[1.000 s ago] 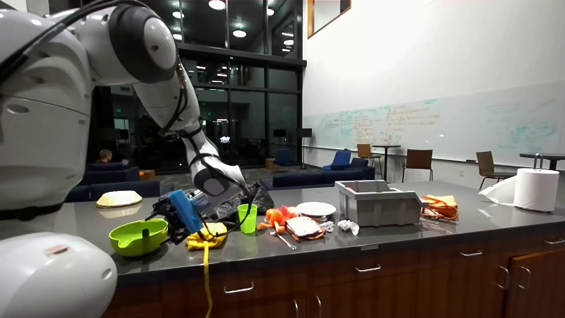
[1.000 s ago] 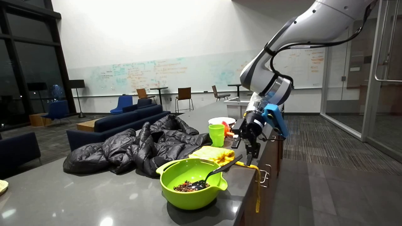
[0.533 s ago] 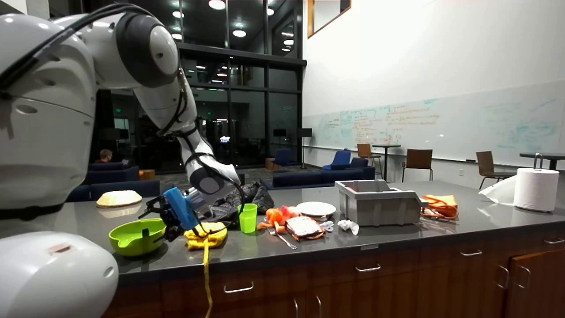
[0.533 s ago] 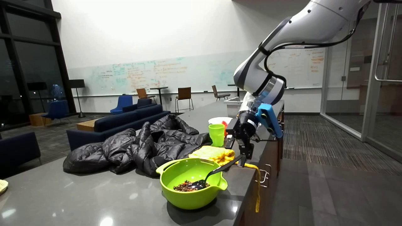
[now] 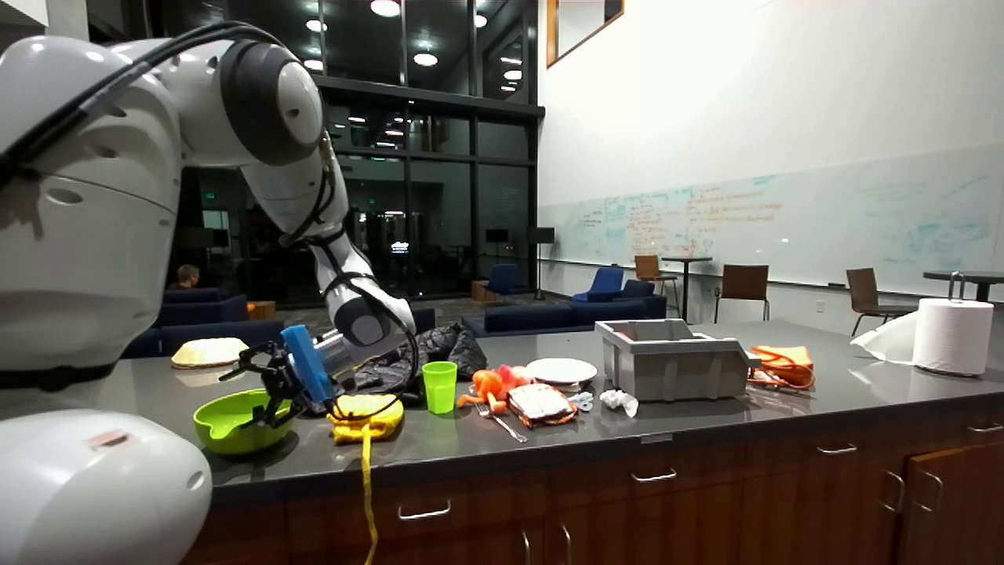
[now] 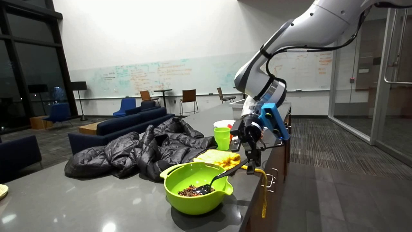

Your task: Put the spoon on the counter

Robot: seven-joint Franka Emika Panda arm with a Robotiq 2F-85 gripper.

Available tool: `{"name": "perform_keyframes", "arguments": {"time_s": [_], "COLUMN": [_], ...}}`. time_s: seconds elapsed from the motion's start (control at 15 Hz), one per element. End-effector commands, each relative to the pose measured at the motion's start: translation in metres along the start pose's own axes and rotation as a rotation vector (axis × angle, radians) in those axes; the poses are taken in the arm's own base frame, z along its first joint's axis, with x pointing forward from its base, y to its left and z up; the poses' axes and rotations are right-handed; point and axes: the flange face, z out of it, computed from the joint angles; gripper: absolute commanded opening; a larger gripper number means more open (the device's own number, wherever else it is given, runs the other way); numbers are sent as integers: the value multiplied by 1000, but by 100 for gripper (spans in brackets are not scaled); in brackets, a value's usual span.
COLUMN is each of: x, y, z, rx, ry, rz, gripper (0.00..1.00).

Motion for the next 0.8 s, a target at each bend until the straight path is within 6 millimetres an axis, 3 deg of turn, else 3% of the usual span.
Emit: {"name": "perform_keyframes", "arguments": {"time_s": [0.0,0.73], "x": [-2,10], "y": [-3,6], "z": [0,6], "rx": [23,9], "ry": [-59,-83], "rz": [23,-13], "gripper": [100,100]}}
